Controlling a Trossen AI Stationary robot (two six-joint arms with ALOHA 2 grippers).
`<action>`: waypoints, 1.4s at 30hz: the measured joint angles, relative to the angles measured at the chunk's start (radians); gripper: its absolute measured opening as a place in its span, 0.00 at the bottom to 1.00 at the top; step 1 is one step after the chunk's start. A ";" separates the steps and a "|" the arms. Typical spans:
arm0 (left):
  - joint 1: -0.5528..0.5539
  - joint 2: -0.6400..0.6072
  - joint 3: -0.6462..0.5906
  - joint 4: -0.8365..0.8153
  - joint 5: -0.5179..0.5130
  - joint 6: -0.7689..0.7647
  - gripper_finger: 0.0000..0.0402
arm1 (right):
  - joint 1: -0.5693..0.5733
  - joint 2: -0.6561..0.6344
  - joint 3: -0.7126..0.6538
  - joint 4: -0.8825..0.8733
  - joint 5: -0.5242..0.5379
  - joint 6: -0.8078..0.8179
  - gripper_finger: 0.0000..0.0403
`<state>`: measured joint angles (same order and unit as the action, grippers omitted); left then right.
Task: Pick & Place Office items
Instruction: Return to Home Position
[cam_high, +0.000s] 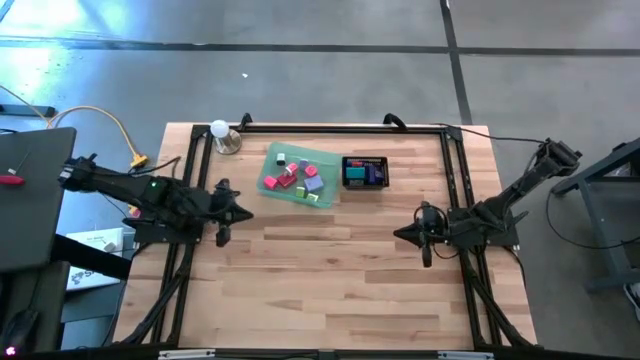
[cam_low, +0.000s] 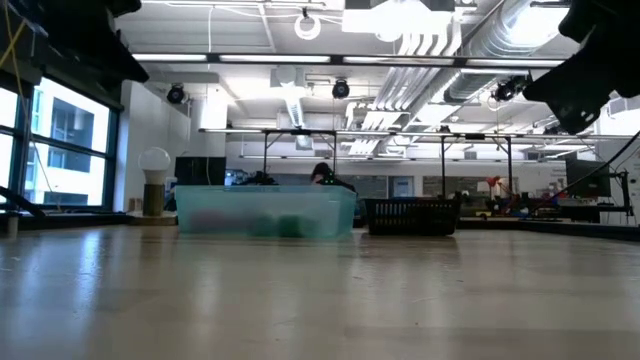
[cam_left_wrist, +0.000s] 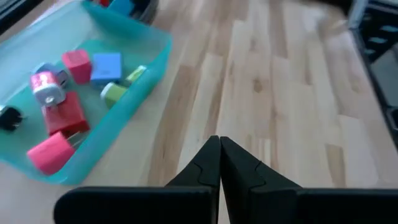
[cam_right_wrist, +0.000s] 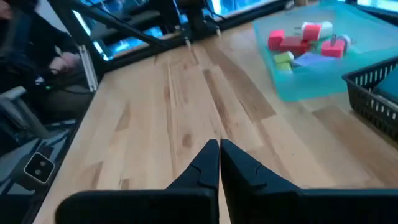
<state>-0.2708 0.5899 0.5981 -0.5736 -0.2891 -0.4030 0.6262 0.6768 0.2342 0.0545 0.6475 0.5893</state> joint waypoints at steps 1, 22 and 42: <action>0.004 -0.028 -0.021 0.016 0.014 0.016 0.00 | 0.000 -0.014 -0.021 0.030 0.000 -0.017 0.00; -0.034 -0.544 -0.366 0.192 0.104 0.235 0.00 | 0.036 -0.144 -0.153 0.228 -0.009 -0.194 0.00; 0.007 -0.586 -0.479 0.288 0.176 0.283 0.00 | 0.027 -0.384 -0.154 0.016 0.065 -0.362 0.00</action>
<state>-0.2634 0.0036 0.1192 -0.2859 -0.1135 -0.1196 0.6532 0.2924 0.0799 0.0706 0.7128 0.2275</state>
